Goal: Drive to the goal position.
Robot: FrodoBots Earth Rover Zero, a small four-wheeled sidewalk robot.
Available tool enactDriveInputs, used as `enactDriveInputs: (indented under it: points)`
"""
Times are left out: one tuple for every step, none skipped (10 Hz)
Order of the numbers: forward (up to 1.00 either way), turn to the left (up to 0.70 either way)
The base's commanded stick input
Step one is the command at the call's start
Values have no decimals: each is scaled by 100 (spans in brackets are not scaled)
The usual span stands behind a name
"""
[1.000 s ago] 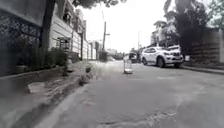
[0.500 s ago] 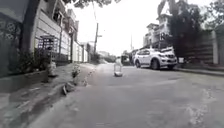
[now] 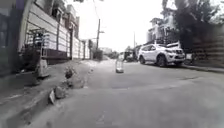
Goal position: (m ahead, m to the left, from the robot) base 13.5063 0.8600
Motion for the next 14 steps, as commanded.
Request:
enactDriveInputs:
  points:
    - [100,0]
    - [100,14]
    - [100,10]
    - [100,0]
    - [100,0]
    - [100,0]
    - [100,0]
    - [100,0]
    - [100,0]
    - [100,0]
    - [100,0]
    - [100,0]
    - [100,0]
    - [100,0]
